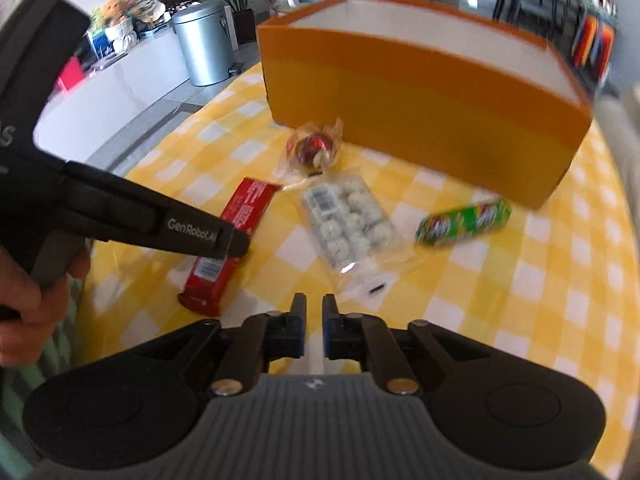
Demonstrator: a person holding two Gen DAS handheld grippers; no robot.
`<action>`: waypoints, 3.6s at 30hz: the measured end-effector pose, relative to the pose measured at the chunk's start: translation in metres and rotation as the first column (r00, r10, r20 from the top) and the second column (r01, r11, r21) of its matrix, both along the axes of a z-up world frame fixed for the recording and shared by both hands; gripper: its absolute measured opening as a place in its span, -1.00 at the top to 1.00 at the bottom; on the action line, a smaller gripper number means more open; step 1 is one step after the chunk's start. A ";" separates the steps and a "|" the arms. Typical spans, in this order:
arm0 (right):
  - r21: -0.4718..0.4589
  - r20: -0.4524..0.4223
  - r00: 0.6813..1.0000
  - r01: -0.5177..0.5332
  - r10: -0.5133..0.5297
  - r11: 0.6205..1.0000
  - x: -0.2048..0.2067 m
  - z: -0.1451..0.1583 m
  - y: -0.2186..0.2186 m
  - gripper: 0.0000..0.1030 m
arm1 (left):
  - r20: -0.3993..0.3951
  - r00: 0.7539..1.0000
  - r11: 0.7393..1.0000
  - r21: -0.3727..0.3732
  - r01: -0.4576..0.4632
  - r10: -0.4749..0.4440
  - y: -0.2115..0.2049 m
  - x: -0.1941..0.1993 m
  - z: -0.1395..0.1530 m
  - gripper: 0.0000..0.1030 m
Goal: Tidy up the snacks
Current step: 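Grasp the red bar with the left tool while the right tool grasps the white ball pack, then lift both held snacks and carry them over the orange box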
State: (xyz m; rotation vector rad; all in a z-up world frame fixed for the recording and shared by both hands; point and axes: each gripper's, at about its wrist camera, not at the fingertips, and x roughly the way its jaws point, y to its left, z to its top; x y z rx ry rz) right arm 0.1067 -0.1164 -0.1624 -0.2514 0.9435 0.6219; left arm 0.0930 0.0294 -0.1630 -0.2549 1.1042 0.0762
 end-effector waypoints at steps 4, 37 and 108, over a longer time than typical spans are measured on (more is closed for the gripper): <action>-0.037 0.106 0.994 -0.025 0.029 0.999 0.007 0.007 0.004 0.08 | -0.011 1.000 1.000 -0.006 0.001 -0.001 0.002 0.003 0.001 0.45; -0.056 -0.064 0.993 0.101 -0.104 0.993 0.009 -0.017 -0.009 -0.26 | -0.001 1.000 0.999 -0.041 0.002 -0.002 0.004 -0.001 -0.002 -0.04; 0.086 0.094 0.955 0.273 -0.280 0.958 0.193 0.125 -0.029 0.05 | 0.188 0.963 0.978 0.122 0.170 -0.191 -0.004 0.176 0.131 0.50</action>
